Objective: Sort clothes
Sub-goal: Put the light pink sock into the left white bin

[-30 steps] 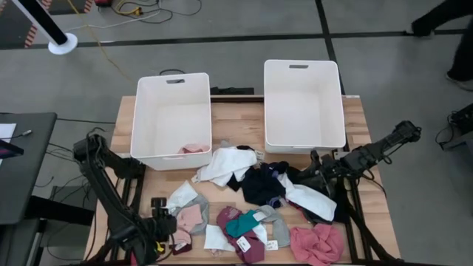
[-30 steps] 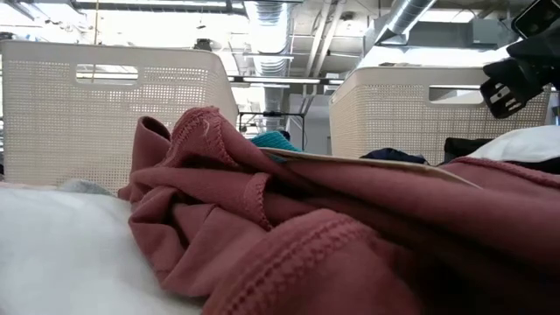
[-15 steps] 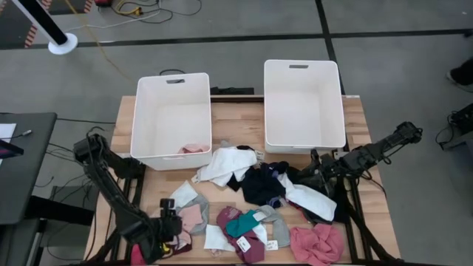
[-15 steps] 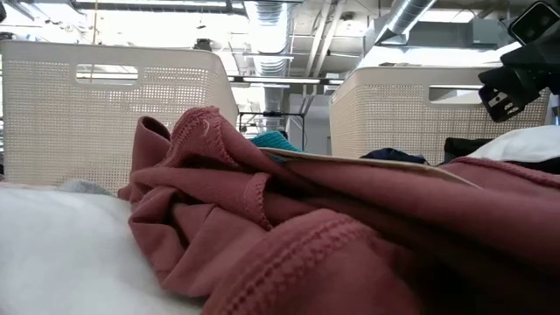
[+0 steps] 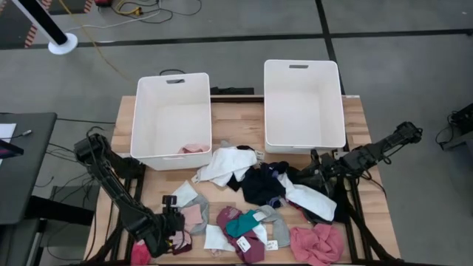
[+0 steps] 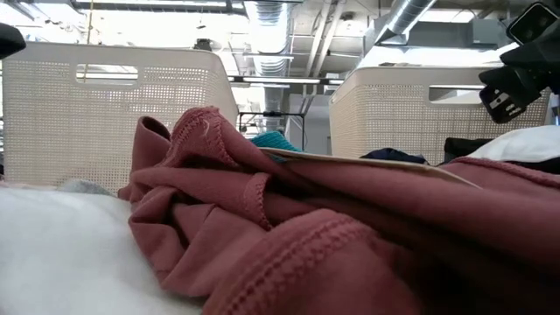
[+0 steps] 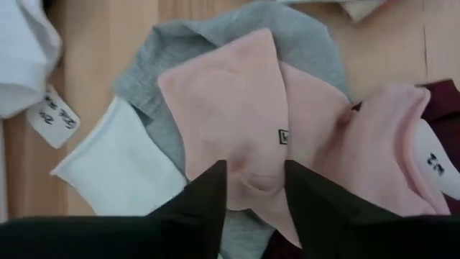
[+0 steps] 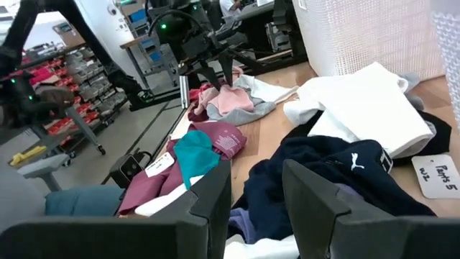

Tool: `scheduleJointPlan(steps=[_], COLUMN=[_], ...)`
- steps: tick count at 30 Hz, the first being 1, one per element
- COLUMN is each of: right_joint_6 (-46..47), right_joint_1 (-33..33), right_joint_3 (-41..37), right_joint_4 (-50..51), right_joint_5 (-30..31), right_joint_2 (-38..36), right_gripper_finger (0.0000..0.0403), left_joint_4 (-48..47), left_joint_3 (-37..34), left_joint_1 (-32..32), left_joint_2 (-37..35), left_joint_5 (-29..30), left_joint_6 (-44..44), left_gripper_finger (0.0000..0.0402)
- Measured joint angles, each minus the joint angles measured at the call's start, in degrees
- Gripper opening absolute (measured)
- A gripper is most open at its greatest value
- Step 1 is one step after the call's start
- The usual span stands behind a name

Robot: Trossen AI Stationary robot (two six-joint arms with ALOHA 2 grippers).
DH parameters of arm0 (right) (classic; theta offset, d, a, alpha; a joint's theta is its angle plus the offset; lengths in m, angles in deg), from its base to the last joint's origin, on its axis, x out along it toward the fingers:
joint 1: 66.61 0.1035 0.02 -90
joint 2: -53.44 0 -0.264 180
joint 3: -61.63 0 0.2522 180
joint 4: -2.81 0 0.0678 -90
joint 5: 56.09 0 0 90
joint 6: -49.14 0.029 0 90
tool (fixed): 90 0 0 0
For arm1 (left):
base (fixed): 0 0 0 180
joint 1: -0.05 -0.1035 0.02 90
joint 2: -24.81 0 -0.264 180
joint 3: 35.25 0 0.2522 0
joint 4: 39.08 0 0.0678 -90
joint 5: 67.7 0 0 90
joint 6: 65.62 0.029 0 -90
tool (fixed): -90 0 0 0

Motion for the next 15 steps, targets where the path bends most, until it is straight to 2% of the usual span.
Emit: scheduleJointPlan(steps=[7, 15], right_joint_6=[-0.1, -2.0], right_joint_1=[-0.3, 0.0], right_joint_3=[0.0, 0.0], right_joint_4=[-5.2, -13.3], right_joint_5=[0.1, 0.0], right_joint_2=[0.0, 0.0], right_gripper_finger=[0.0143, 0.0143], left_joint_4=[0.2, 0.4], left_joint_3=[0.0, 0.0], left_joint_1=[-1.4, -2.7], left_joint_2=[0.0, -0.5], left_joint_5=[-2.7, -1.6], left_joint_6=[2.8, 5.5], left_gripper_finger=[0.0017, 0.0003])
